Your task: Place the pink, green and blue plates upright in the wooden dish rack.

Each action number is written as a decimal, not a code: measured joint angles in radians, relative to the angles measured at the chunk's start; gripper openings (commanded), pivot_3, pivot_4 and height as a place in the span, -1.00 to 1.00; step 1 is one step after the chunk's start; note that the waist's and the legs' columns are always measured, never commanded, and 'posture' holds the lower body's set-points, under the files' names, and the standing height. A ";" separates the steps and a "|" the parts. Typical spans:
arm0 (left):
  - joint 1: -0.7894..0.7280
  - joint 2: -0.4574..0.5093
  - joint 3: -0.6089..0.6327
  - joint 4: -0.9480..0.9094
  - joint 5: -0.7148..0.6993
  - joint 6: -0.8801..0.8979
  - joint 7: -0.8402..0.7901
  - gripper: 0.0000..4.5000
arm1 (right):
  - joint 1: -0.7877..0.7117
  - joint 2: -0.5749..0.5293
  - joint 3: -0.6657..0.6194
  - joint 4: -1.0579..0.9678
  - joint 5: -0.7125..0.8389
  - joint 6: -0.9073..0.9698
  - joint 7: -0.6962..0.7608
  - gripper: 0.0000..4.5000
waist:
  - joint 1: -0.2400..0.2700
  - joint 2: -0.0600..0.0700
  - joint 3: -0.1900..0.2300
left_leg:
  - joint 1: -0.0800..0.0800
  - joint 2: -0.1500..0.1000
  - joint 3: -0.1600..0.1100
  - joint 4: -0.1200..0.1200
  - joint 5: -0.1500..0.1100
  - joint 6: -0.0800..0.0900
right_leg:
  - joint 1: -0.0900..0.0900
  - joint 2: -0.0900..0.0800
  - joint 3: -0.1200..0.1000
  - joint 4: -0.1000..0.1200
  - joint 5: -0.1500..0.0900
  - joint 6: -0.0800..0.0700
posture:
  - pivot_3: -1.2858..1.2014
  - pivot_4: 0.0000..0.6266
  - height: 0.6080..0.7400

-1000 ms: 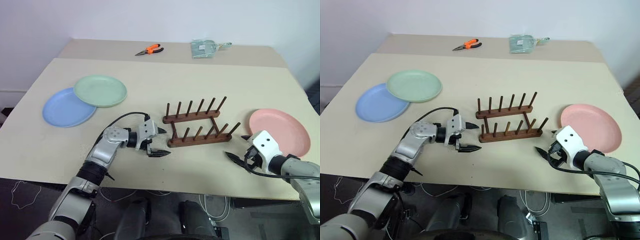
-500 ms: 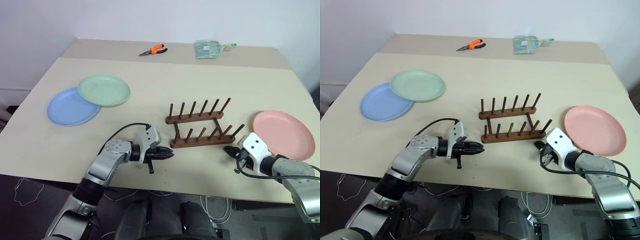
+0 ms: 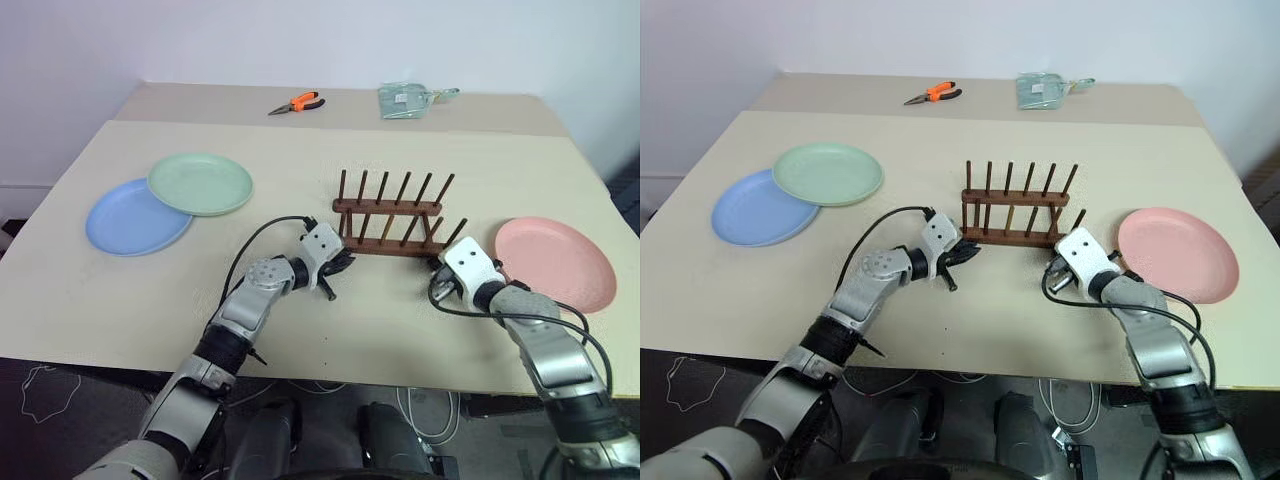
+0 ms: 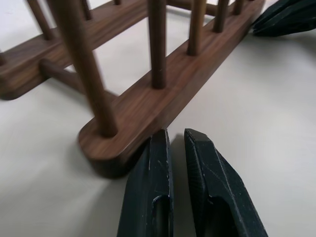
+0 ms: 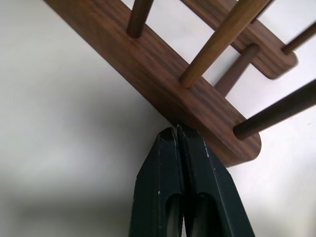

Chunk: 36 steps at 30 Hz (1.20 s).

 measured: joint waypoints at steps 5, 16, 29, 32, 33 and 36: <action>0.005 0.001 0.009 0.003 0.001 -0.025 0.008 -0.79 | -0.001 -0.004 -0.015 0.003 0.014 -0.004 0.033 -0.60 | -0.004 0.000 0.000 | 0.000 0.000 0.000 -0.001 0.000 0.000 | 0.000 0.000 0.000 0.000 0.001 0.001 | 0.03 -0.52 0.96; 0.176 0.095 0.032 -0.236 -0.050 0.016 -0.107 -0.79 | 0.187 -0.209 -0.251 -0.184 0.040 0.032 0.109 0.48 | -0.007 0.001 -0.001 | -0.001 0.001 0.000 -0.002 -0.001 -0.001 | -0.001 -0.003 0.000 -0.001 0.000 0.001 | 0.03 -0.52 0.96; 0.162 0.060 0.020 -0.279 -0.099 0.065 -0.188 -0.79 | 0.170 -0.140 -0.216 -0.066 -0.025 0.134 -0.028 -0.98 | -0.006 0.001 -0.001 | -0.004 0.000 0.000 -0.002 -0.001 -0.001 | -0.004 -0.003 0.000 -0.001 0.000 0.000 | 0.03 -0.52 0.96; 0.172 0.067 0.021 -0.309 -0.108 0.071 -0.199 -0.79 | 0.145 -0.137 -0.213 -0.063 -0.037 0.143 -0.050 -0.98 | -0.008 0.001 -0.001 | -0.004 0.000 0.000 -0.001 0.000 -0.001 | -0.004 -0.003 0.000 -0.001 0.000 0.001 | 0.03 -0.52 0.96; 0.181 0.071 0.021 -0.323 -0.114 0.075 -0.204 -0.79 | 0.141 -0.137 -0.211 -0.064 -0.038 0.146 -0.051 -0.98 | -0.007 0.001 -0.001 | -0.004 0.000 0.000 -0.001 0.000 -0.001 | -0.004 -0.003 0.000 -0.001 0.000 0.001 | 0.03 -0.52 0.96; 0.223 0.093 0.029 -0.359 -0.129 0.086 -0.208 -0.79 | 0.120 -0.134 -0.212 -0.078 -0.033 0.124 -0.052 -0.98 | -0.010 0.002 0.000 | -0.004 0.000 0.001 -0.002 0.000 -0.001 | -0.005 -0.003 0.001 -0.001 0.000 0.001 | 0.03 -0.52 0.96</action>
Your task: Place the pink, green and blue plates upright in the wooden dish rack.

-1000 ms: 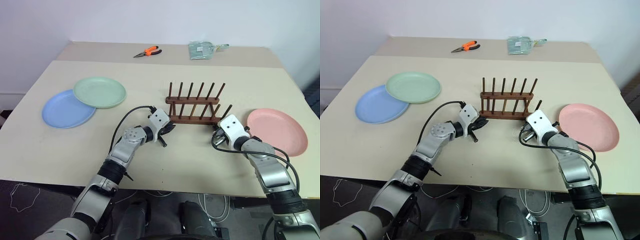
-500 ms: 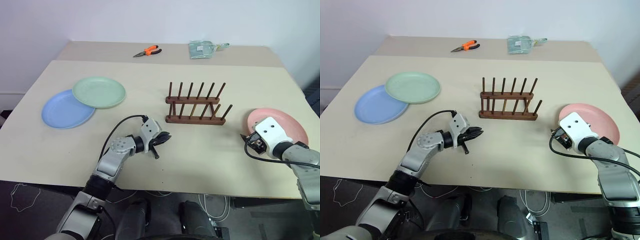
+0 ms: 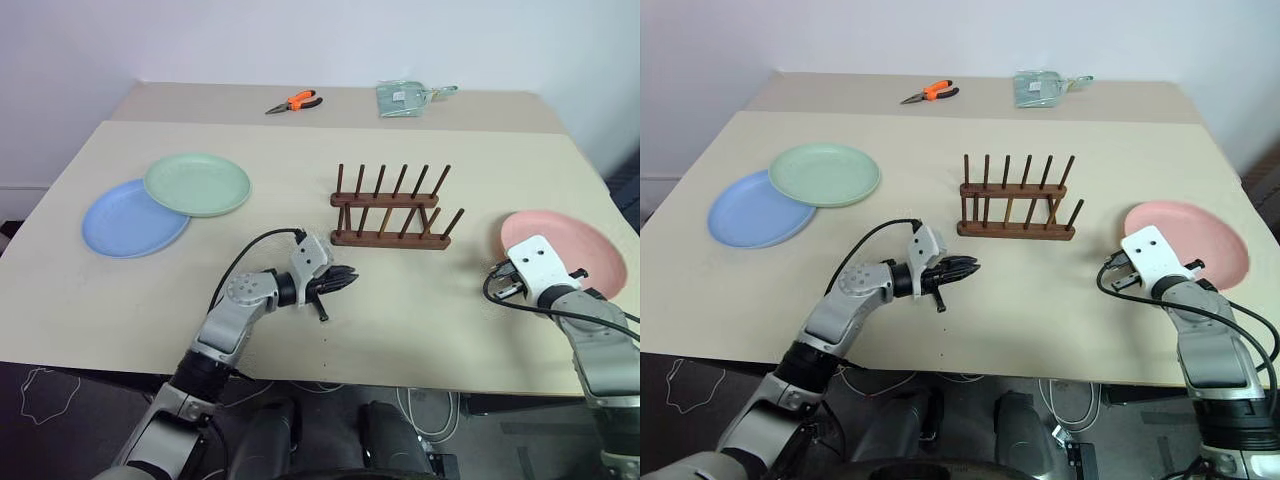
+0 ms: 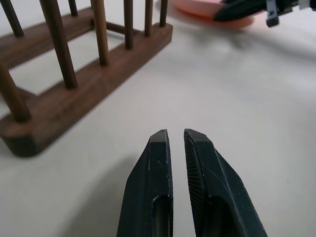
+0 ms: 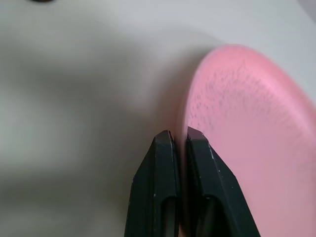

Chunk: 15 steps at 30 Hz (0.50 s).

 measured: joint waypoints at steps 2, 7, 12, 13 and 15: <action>0.021 0.016 0.008 -0.019 -0.011 0.009 -0.002 -0.79 | -0.054 0.011 -0.017 -0.023 0.024 -0.036 -0.002 -0.98 | -0.002 0.002 0.001 | 0.000 0.000 0.000 0.000 0.000 0.000 | -0.001 0.000 0.001 0.001 0.000 0.000 | 0.03 -0.52 0.96; 0.041 0.027 0.020 -0.059 -0.015 0.017 -0.002 -0.79 | -0.274 0.057 -0.129 -0.127 0.206 -0.067 0.024 -0.98 | 0.003 0.002 0.002 | 0.000 0.000 0.000 0.000 0.000 0.000 | 0.000 0.001 0.000 0.000 0.000 0.001 | 0.03 -0.52 0.96; 0.042 0.013 0.021 -0.068 -0.016 0.019 0.009 -0.79 | -0.410 0.193 -0.215 -0.263 0.640 0.133 0.057 -0.98 | 0.005 0.001 0.002 | -0.002 0.000 -0.001 -0.001 0.000 0.000 | -0.001 -0.001 -0.001 0.000 0.000 0.001 | 0.03 -0.52 0.96; 0.042 0.012 0.022 -0.071 -0.019 0.020 0.012 -0.79 | -0.424 0.220 -0.231 -0.278 0.737 0.178 0.047 -0.98 | 0.005 0.001 0.002 | -0.002 0.000 -0.001 -0.001 0.000 0.000 | -0.001 -0.001 0.000 0.000 0.000 0.001 | 0.03 -0.52 0.96; 0.042 0.007 0.026 -0.074 -0.026 0.021 0.023 -0.79 | -0.445 0.280 -0.254 -0.289 0.901 0.239 0.000 -0.98 | 0.002 0.001 0.002 | -0.002 0.000 -0.001 0.000 0.000 0.000 | -0.001 -0.001 0.000 0.000 0.000 0.001 | 0.03 -0.52 0.96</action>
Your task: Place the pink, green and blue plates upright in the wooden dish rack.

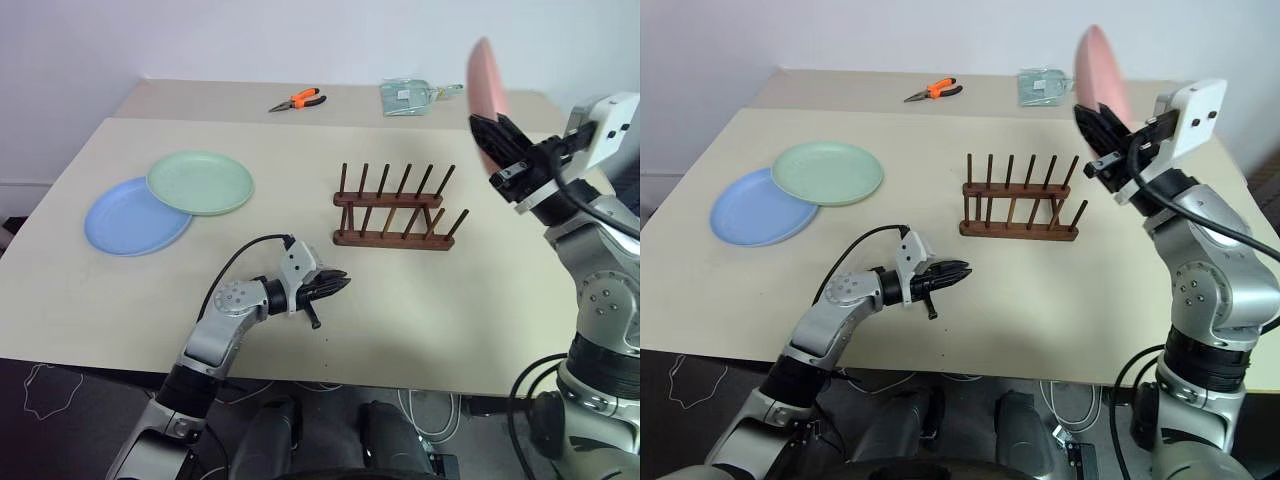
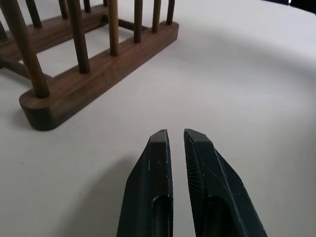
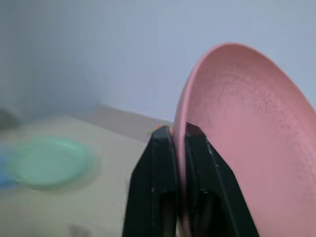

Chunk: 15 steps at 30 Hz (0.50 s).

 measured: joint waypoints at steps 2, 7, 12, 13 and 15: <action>0.000 -0.007 0.001 -0.006 -0.007 0.000 0.005 -0.79 | -0.006 0.036 -0.003 0.000 0.116 0.038 -0.051 -0.98 | -0.001 0.000 0.000 | 0.000 0.000 0.000 0.000 0.000 0.000 | -0.001 0.000 0.000 0.000 0.000 0.000 | 0.03 -0.52 0.96; 0.000 0.000 0.002 -0.025 -0.009 0.006 0.012 -0.79 | -0.005 0.045 -0.016 0.019 0.230 0.054 -0.149 -0.98 | -0.001 0.000 0.000 | -0.001 0.000 0.000 -0.001 0.000 0.000 | -0.001 0.000 0.000 0.000 0.000 0.000 | 0.03 -0.52 0.96; 0.016 0.010 0.004 -0.044 -0.017 0.023 0.013 -0.79 | 0.019 0.046 -0.025 0.051 0.277 0.051 -0.202 -0.98 | -0.002 0.001 0.000 | -0.001 0.000 0.000 -0.001 0.000 0.000 | -0.002 0.000 0.000 0.000 0.000 -0.001 | 0.03 -0.52 0.96; 0.020 0.011 0.005 -0.046 -0.022 0.025 0.012 -0.79 | 0.028 0.046 -0.025 0.054 0.279 0.048 -0.209 -0.98 | -0.002 0.001 0.000 | -0.001 0.000 0.000 -0.001 0.000 0.000 | -0.002 0.000 0.000 0.000 -0.001 -0.002 | 0.03 -0.52 0.96; 0.027 0.014 0.006 -0.057 -0.031 0.028 0.008 -0.79 | 0.039 0.046 -0.026 0.065 0.283 0.038 -0.221 -0.98 | -0.002 0.001 0.000 | -0.001 0.000 0.000 -0.001 0.000 0.000 | -0.002 0.000 0.000 0.000 -0.001 -0.003 | 0.03 -0.52 0.96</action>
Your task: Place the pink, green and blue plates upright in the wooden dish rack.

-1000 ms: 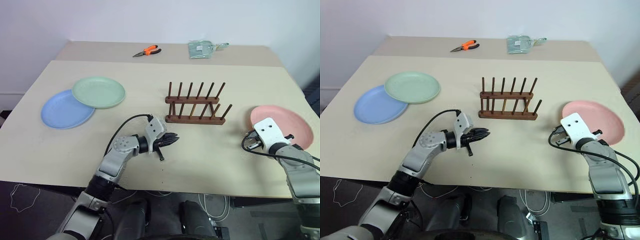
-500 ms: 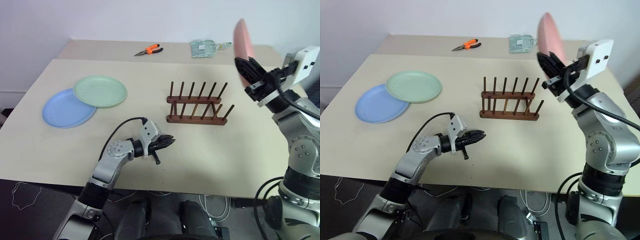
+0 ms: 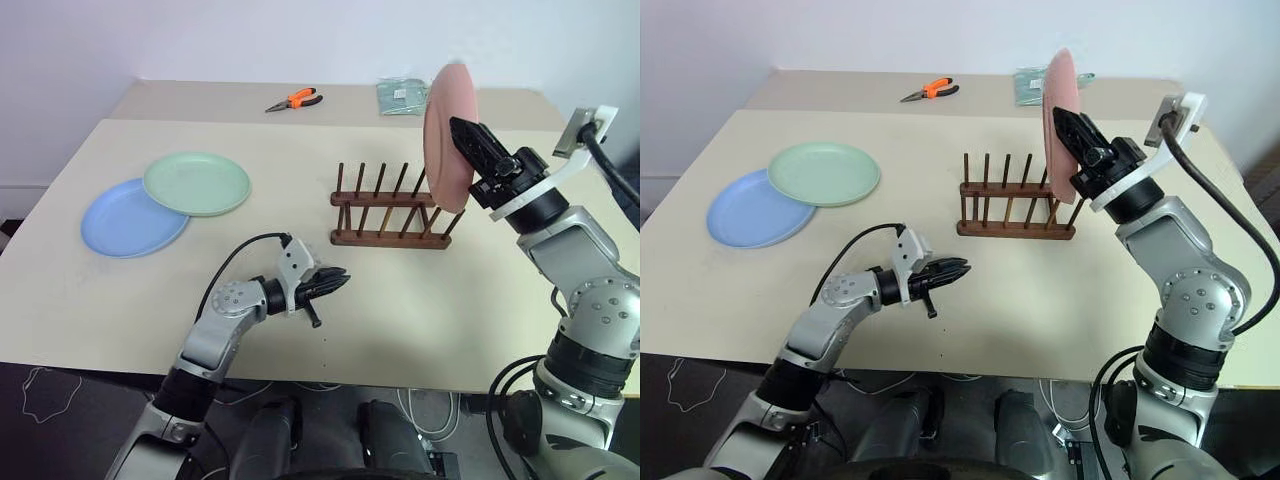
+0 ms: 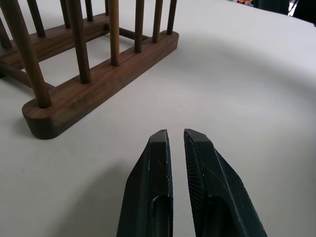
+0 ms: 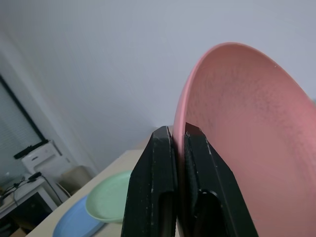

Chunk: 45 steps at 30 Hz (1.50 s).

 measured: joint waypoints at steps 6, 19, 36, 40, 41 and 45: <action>0.001 0.006 0.005 -0.012 -0.024 0.013 -0.008 -0.79 | 0.009 0.001 -0.021 0.057 0.040 -0.025 -0.033 -0.67 | 0.000 0.000 0.000 | 0.000 0.000 0.000 0.000 0.000 0.000 | 0.000 0.000 0.000 0.000 0.000 -0.001 | 0.03 -0.52 0.96; 0.001 0.017 0.029 -0.042 -0.062 0.009 0.002 0.98 | -0.003 -0.140 0.019 0.111 -0.154 -0.125 0.030 0.84 | 0.001 0.001 0.000 | 0.000 0.000 0.001 0.000 0.000 0.000 | 0.000 0.000 0.000 -0.001 0.000 -0.001 | 0.03 -0.52 0.96; -0.190 -0.053 0.566 0.039 0.135 0.028 0.893 1.00 | -0.134 -0.328 0.495 -0.058 -0.642 -0.337 0.364 0.92 | 0.005 -0.006 0.005 | -0.001 0.000 0.001 0.001 0.000 0.000 | -0.001 0.004 -0.002 0.000 0.003 0.006 | 0.03 -0.52 0.96; -0.234 -0.071 0.680 0.052 0.101 0.154 1.010 1.00 | -0.099 -0.262 0.591 -0.068 -0.696 -0.357 0.394 0.92 | 0.022 -0.011 0.006 | -0.001 -0.002 0.001 0.002 0.000 0.000 | -0.001 0.003 -0.002 0.000 0.004 0.007 | 0.03 -0.52 0.96; -0.245 -0.077 0.702 0.059 0.070 0.182 1.013 1.00 | -0.094 -0.249 0.602 -0.068 -0.701 -0.358 0.401 0.92 | 0.026 -0.011 0.006 | -0.001 -0.002 0.001 0.002 0.000 0.000 | -0.001 0.003 -0.002 0.000 0.004 0.007 | 0.03 -0.52 0.96; -0.316 -0.104 0.786 0.132 -0.087 0.291 0.980 1.00 | -0.079 -0.220 0.610 -0.068 -0.724 -0.364 0.421 0.92 | 0.025 -0.012 0.007 | -0.001 -0.002 0.000 0.002 0.000 -0.001 | -0.001 0.003 -0.003 0.000 0.004 0.007 | 0.03 -0.52 0.96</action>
